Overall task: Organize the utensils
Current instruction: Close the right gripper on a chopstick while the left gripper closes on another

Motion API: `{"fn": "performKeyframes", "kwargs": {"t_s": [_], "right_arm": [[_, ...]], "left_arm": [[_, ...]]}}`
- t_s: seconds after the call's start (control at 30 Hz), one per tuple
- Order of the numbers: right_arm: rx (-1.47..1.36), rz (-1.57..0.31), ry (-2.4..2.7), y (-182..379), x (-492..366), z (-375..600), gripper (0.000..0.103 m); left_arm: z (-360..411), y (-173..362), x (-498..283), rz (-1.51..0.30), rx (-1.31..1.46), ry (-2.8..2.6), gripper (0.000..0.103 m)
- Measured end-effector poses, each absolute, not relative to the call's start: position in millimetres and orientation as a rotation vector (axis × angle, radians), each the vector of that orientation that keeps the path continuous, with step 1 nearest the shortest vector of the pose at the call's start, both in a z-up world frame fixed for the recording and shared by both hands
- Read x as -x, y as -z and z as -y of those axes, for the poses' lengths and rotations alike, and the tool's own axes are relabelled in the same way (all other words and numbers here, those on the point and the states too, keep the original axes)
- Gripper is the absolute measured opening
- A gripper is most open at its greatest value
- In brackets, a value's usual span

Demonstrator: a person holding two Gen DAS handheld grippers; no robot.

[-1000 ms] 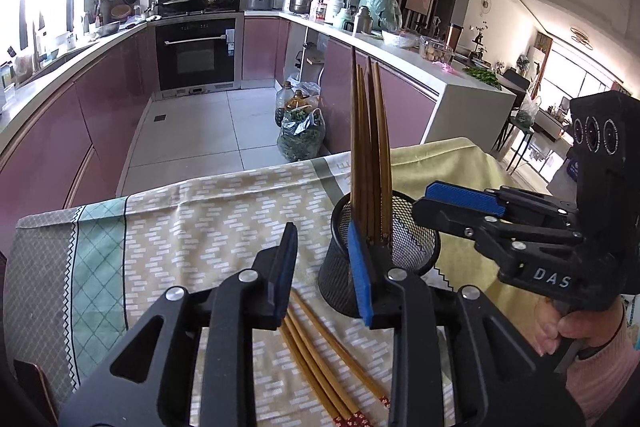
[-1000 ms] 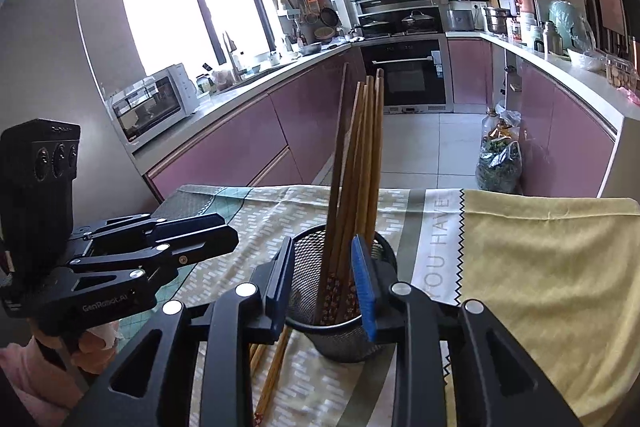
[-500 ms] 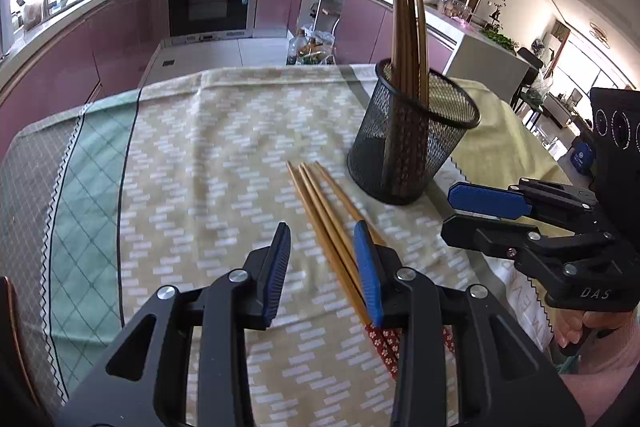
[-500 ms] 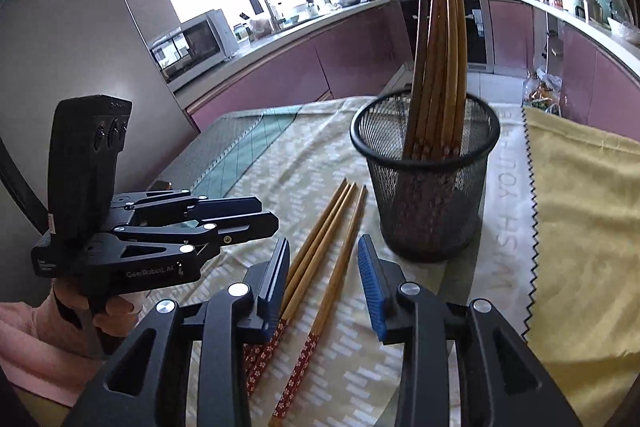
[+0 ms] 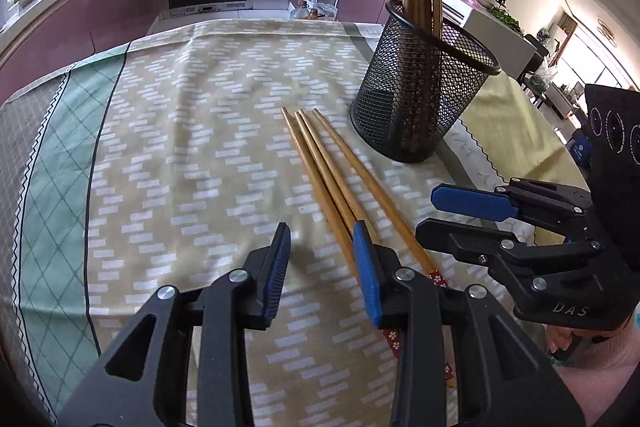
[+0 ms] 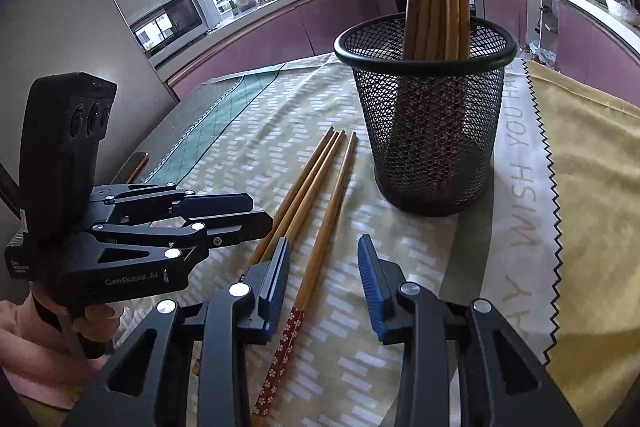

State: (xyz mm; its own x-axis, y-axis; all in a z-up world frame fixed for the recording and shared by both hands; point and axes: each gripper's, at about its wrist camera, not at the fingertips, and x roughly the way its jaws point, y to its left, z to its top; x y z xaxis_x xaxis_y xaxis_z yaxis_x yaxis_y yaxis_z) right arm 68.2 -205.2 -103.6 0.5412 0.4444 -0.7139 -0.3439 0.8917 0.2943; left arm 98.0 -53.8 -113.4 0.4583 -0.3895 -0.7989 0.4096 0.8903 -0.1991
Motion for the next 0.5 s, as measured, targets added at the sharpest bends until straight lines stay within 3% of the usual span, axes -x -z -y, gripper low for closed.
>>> {"fn": "performKeyframes", "kwargs": {"t_s": [0.5], "right_arm": [[-0.089,-0.89,-0.445,106,-72,195,0.034]], "left_arm": [[64,117,-106,-0.973,-0.067,0.464,0.033]]}}
